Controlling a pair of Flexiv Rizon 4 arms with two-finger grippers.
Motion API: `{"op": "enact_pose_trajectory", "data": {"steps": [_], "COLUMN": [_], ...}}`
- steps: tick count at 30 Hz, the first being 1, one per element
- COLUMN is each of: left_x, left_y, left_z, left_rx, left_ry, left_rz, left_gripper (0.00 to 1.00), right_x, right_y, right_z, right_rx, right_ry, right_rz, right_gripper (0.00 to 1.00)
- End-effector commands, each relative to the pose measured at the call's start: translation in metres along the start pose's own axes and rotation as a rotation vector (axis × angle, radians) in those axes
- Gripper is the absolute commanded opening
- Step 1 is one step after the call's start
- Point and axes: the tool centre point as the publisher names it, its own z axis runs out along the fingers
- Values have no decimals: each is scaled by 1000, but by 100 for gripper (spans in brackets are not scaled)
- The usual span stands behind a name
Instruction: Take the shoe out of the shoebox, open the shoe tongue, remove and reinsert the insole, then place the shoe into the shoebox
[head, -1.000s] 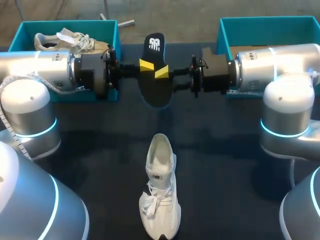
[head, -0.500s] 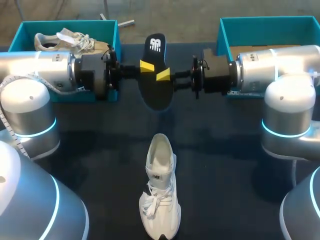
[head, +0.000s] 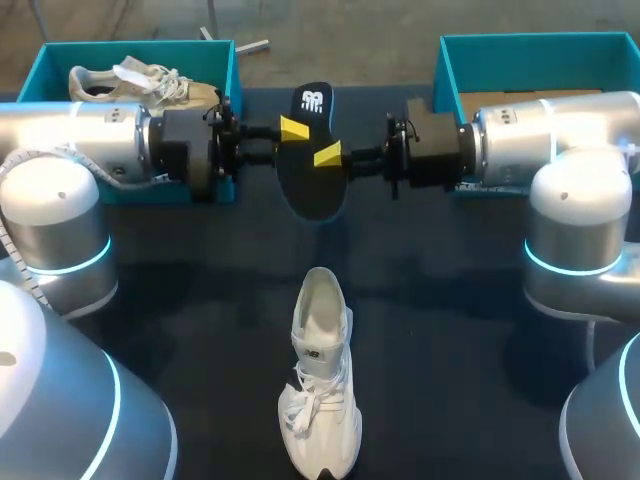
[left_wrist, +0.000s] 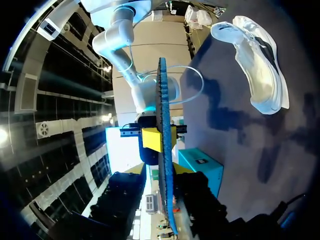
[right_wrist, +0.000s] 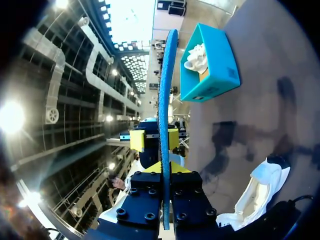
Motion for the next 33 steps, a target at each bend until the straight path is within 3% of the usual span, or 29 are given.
{"op": "enact_pose_trajectory", "data": {"steps": [1, 14, 31, 33], "left_x": [-8, 11, 11, 17], "left_y": [-10, -33, -33, -34], "left_z": [-16, -68, -68, -65], "left_rx": [5, 70, 70, 39], "left_ry": [59, 407, 407, 506], "left_rz": [-7, -107, -107, -186], "left_gripper": [100, 100, 100, 100], "right_x": [-4, -20, -21, -27], "right_y": [-4, -4, -5, -6], "right_z": [-2, -13, -14, -18], "right_rx": [-18, -71, -58, -64], "right_ry": [-3, -24, -22, -7], "right_rz": [-14, -210, -229, -265], "right_gripper": [0, 0, 0, 0]}}
